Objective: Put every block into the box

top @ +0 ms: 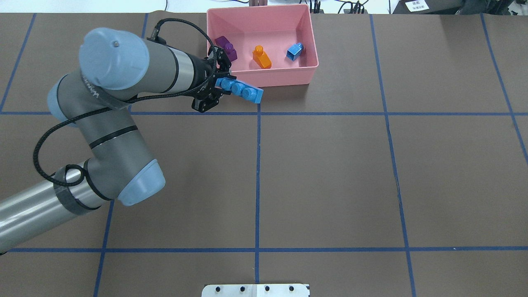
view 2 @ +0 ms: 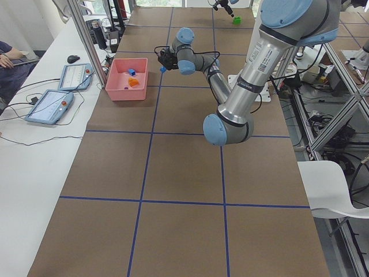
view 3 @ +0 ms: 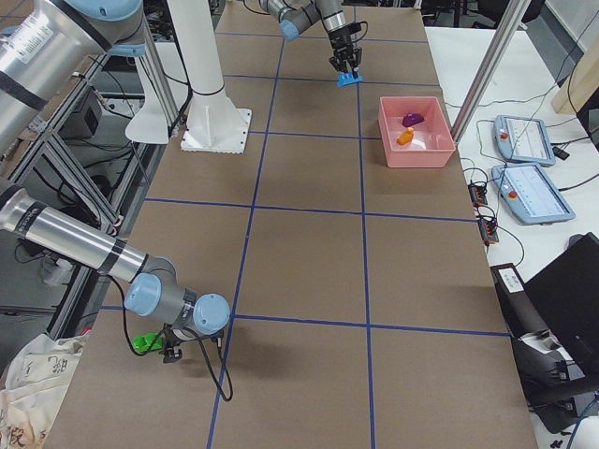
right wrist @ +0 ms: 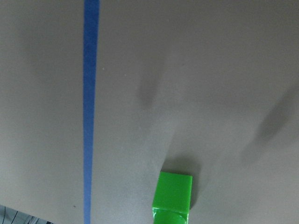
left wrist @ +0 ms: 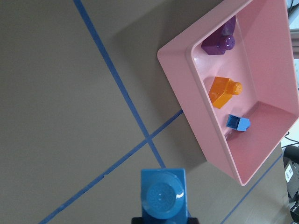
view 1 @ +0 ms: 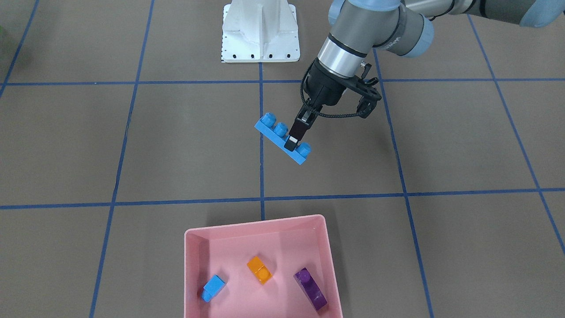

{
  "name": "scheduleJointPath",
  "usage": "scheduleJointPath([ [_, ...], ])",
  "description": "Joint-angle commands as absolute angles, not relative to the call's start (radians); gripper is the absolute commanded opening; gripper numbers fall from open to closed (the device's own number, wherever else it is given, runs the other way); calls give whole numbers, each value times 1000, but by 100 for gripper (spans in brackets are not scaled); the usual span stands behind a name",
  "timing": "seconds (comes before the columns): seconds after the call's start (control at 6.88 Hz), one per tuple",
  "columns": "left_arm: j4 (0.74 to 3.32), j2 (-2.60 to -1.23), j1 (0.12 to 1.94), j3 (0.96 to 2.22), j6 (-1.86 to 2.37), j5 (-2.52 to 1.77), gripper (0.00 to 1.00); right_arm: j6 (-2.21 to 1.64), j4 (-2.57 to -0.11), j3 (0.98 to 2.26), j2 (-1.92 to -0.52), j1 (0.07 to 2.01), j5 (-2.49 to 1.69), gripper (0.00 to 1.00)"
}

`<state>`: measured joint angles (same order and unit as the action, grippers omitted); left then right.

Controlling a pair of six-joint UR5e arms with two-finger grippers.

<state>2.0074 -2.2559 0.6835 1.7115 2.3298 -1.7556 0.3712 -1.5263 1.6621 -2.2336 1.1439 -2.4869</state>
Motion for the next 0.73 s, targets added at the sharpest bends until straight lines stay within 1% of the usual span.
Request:
scheduleJointPath([
  [0.0, 2012, -2359, 689, 1570, 2365, -1615, 0, 371, -1525, 1657, -2233, 1134, -2491, 99],
  [0.29, 2086, -2527, 696, 1263, 2463, -1472, 0, 371, -1525, 1648, -2233, 1126, -2494, 99],
  [0.44, 2126, -2575, 724, 1146, 2494, -1432, 0, 371, -1525, 1644, -2233, 1124, -2494, 99],
  [0.58, 2161, -2586, 750, 1071, 2494, -1430, 0, 371, -1525, 1641, -2233, 1123, -2494, 99],
])
